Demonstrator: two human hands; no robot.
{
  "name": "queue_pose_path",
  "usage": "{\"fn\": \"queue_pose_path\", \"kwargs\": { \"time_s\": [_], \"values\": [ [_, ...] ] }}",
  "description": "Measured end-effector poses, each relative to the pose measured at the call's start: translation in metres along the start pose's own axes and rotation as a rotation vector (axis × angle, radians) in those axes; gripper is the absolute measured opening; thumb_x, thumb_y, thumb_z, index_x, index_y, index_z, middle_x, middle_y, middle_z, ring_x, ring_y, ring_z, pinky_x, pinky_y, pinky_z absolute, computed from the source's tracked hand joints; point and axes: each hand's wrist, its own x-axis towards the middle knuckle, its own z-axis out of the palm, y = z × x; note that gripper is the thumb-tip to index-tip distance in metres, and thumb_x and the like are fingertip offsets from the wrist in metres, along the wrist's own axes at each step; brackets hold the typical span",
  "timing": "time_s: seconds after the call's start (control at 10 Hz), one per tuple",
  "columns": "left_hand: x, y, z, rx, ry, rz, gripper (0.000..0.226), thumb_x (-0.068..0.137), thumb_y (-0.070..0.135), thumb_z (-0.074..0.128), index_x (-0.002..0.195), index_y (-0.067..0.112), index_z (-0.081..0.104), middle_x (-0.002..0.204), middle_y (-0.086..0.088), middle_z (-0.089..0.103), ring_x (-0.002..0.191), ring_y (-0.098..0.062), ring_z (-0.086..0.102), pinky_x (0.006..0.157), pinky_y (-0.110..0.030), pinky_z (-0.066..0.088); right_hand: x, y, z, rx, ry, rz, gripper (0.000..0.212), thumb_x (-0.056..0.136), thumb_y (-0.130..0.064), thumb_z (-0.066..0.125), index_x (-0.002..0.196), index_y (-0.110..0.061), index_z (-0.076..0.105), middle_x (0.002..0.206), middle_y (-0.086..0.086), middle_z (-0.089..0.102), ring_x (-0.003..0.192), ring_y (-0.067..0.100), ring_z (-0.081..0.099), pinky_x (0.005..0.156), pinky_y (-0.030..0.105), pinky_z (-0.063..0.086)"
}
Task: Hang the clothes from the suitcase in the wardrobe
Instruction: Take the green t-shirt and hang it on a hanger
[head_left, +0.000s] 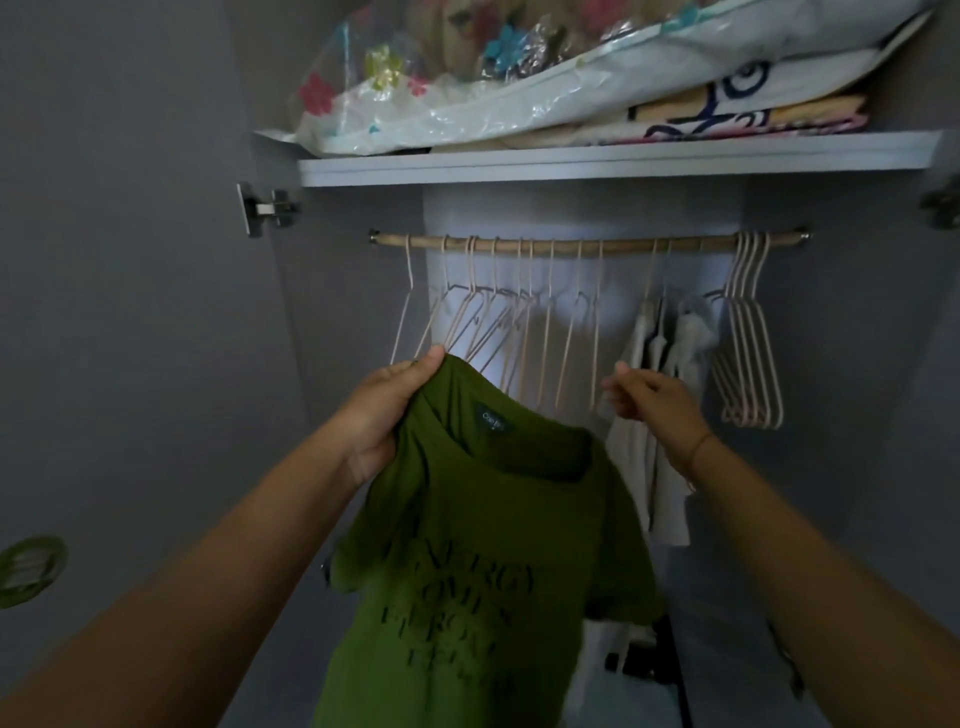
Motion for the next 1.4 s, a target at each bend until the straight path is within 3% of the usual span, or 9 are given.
{"fn": "queue_pose_path", "kwargs": {
  "time_s": [0.1,0.2,0.4,0.5,0.7,0.9,1.1,1.3,1.4],
  "values": [
    [0.026,-0.002,0.016,0.065,-0.022,0.019,0.053,0.076,0.04,0.063,0.107,-0.003,0.06,0.091,-0.017,0.067,0.078,-0.025,0.068,0.071,-0.03,0.059,0.059,0.01,0.009,0.085,0.084,0.027,0.026,0.097,-0.019,0.047,0.095,-0.001,0.065,0.083,0.01,0.058,0.079,0.017,0.055,0.079,0.03,0.047],
    [0.047,-0.003,0.025,0.068,0.0,0.013,0.048,0.078,0.039,0.061,0.097,-0.005,0.064,0.084,-0.016,0.07,0.074,-0.024,0.069,0.065,-0.029,0.058,0.117,0.023,0.02,-0.013,0.106,0.068,0.025,0.095,-0.016,0.043,0.075,-0.01,0.056,0.072,0.012,0.046,0.068,0.021,0.045,0.066,0.03,0.036],
    [0.075,-0.001,0.018,0.09,0.023,0.016,0.03,0.088,0.03,0.056,0.093,0.003,0.068,0.085,-0.012,0.072,0.076,-0.021,0.07,0.067,-0.026,0.057,0.202,0.044,0.035,-0.075,0.137,0.271,0.045,0.096,-0.025,0.042,0.131,0.003,0.042,0.115,0.016,0.051,0.096,0.025,0.051,0.079,0.029,0.04],
    [0.081,0.001,0.01,0.091,0.028,0.026,0.027,0.094,0.023,0.049,0.095,0.004,0.069,0.088,-0.011,0.073,0.078,-0.019,0.07,0.069,-0.026,0.057,0.226,0.044,0.038,0.011,0.173,0.298,0.014,0.095,-0.016,0.045,0.094,-0.005,0.054,0.098,0.014,0.054,0.073,0.022,0.053,0.072,0.03,0.045],
    [0.083,0.006,-0.002,0.105,0.022,0.037,0.027,0.095,0.021,0.047,0.099,0.006,0.069,0.093,-0.01,0.074,0.082,-0.018,0.071,0.07,-0.025,0.057,0.239,0.04,0.033,0.007,0.203,0.263,0.032,0.095,-0.015,0.042,0.065,-0.025,0.041,0.067,-0.004,0.041,0.057,0.009,0.039,0.056,0.021,0.036],
    [0.078,0.002,-0.008,0.09,-0.012,0.043,0.025,0.095,0.02,0.047,0.092,0.006,0.068,0.085,-0.008,0.073,0.076,-0.017,0.07,0.067,-0.024,0.057,0.196,0.018,0.025,0.375,0.211,0.149,0.031,0.097,-0.003,0.038,0.072,-0.019,0.049,0.046,-0.006,0.047,0.034,0.006,0.039,0.034,0.012,0.029],
    [0.073,-0.014,-0.012,0.081,-0.022,-0.002,0.021,0.091,0.021,0.052,0.093,0.006,0.066,0.081,-0.007,0.072,0.073,-0.017,0.069,0.065,-0.024,0.055,0.086,0.037,0.02,0.324,0.148,-0.008,0.018,0.097,0.0,0.037,0.107,-0.01,0.048,0.071,0.002,0.049,0.057,0.007,0.049,0.054,0.018,0.044],
    [0.062,-0.032,-0.017,0.2,0.018,-0.014,0.019,0.093,0.021,0.054,0.096,0.009,0.068,0.086,-0.003,0.072,0.081,-0.016,0.068,0.072,-0.024,0.051,0.025,0.031,0.01,0.297,0.247,0.17,0.03,0.096,-0.015,0.044,0.066,-0.019,0.043,0.044,-0.005,0.038,0.042,0.01,0.03,0.033,0.013,0.024],
    [0.053,-0.04,-0.02,0.277,0.02,-0.025,0.022,0.094,0.023,0.053,0.103,0.007,0.066,0.092,-0.005,0.07,0.086,-0.018,0.067,0.077,-0.025,0.051,0.005,0.03,0.004,0.223,0.382,0.153,0.03,0.094,-0.039,0.049,0.07,-0.021,0.052,0.048,-0.006,0.039,0.039,0.007,0.033,0.037,0.016,0.027]
  ]
}}
